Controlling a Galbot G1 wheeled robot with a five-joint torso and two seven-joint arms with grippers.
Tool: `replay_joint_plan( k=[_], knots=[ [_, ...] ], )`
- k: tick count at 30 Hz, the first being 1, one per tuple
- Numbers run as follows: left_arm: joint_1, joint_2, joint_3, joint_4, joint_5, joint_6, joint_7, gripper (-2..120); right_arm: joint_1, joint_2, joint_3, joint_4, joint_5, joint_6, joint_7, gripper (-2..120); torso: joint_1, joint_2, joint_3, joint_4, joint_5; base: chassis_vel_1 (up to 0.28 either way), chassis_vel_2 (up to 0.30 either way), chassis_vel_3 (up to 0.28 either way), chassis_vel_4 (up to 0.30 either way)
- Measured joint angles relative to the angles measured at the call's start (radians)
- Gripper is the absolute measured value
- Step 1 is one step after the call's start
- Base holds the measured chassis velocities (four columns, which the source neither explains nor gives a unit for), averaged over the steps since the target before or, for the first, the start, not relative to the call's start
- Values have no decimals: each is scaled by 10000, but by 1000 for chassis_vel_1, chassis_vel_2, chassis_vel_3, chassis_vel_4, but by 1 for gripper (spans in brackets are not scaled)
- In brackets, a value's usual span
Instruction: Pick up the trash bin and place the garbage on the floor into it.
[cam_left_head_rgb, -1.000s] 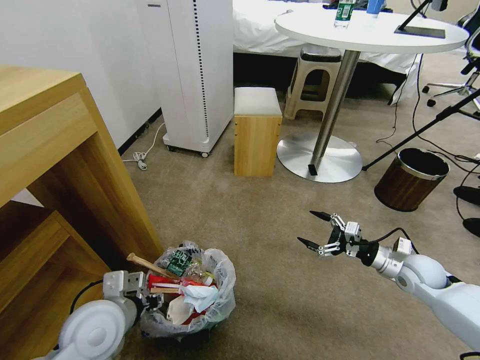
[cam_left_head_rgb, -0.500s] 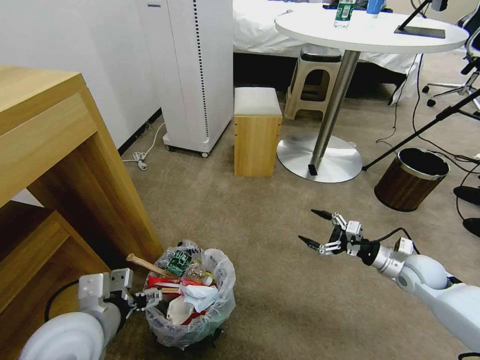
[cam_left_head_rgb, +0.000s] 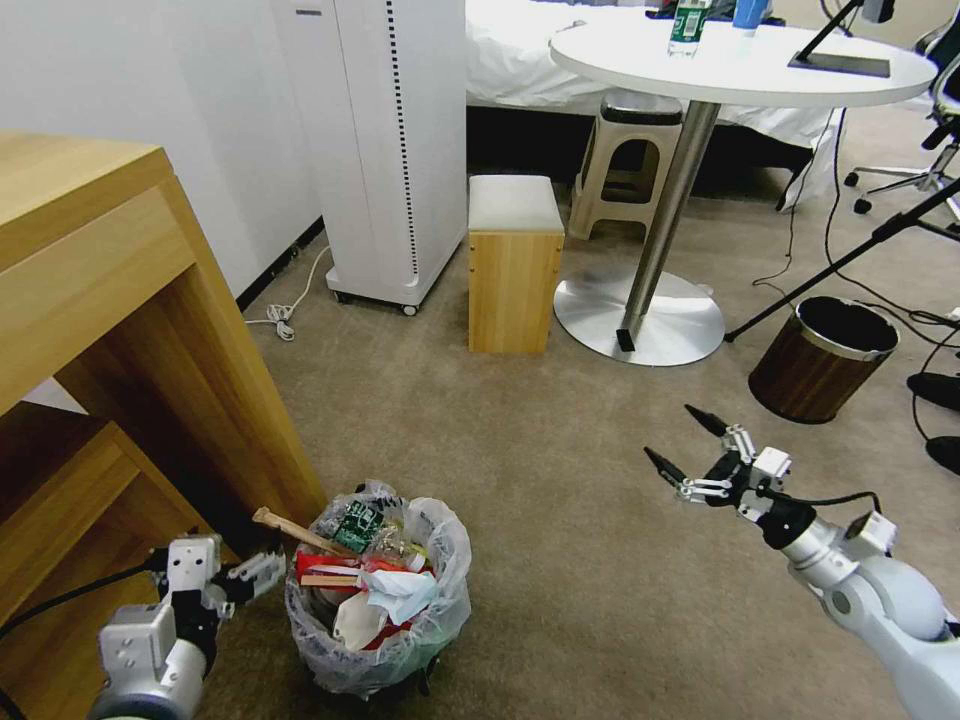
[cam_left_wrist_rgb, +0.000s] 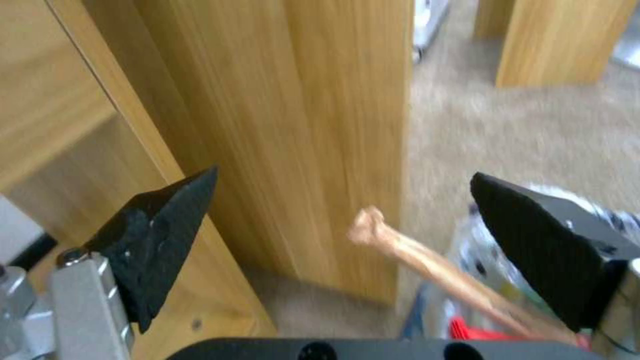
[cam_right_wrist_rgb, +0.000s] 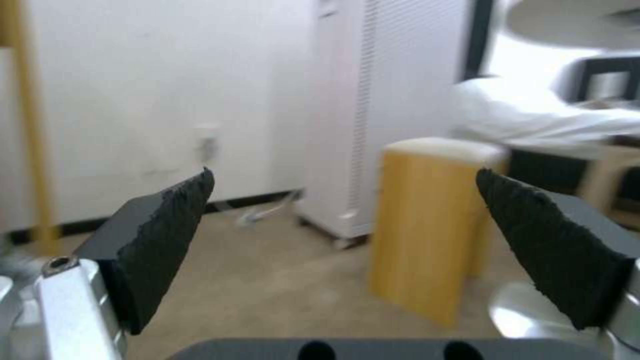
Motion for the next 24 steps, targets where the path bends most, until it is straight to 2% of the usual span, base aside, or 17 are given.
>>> replay_joint_plan(
  k=[2,3,6,10,13,14,17,19,21,24],
  knots=[
    [-195,-297,21,317,240,-1029,164,100,-329,584,736,394,-758,-182,1318,100,0,-1,0,2,1,0,0,0,0],
    [-195,-297,21,317,240,-1029,164,100,-329,584,736,394,-758,-182,1318,100,0,-1,0,2,1,0,0,0,0],
    [-459,-691,66,610,315,-1902,13,100,-825,1432,1893,813,-1777,-389,2571,100,0,0,1,0,-1,0,0,0,0],
    [-563,-894,58,825,560,-2403,-146,100,-1107,1892,2381,993,-2245,-358,3195,100,0,0,1,-1,-3,0,0,0,0],
    [-667,-1233,52,1080,1314,-3546,-201,100,-1560,3059,3018,1299,-2778,-82,4073,100,0,0,1,1,-1,0,0,0,0],
    [-667,-1233,52,1080,1314,-3546,-201,100,-1560,3059,3018,1299,-2778,-82,4073,100,0,0,1,1,-1,0,0,0,0],
    [-698,-1702,207,1135,2126,-4179,-153,100,-1883,3939,3400,1256,-3277,526,4495,100,-1,0,1,-1,-1,0,0,0,0],
    [-700,-1791,247,1128,2184,-4232,-150,100,-1929,4029,3421,1202,-3343,703,4605,100,0,0,1,-1,-1,0,0,0,0],
    [-641,-2079,374,986,2416,-4231,-193,100,-2094,4263,3459,1034,-3396,1383,4704,100,0,0,1,0,0,0,0,0,0],
    [-626,-2200,372,947,2786,-4208,-309,100,-2229,4451,3477,1051,-3438,1678,4583,100,0,0,1,0,-2,0,0,0,0]
  ],
)
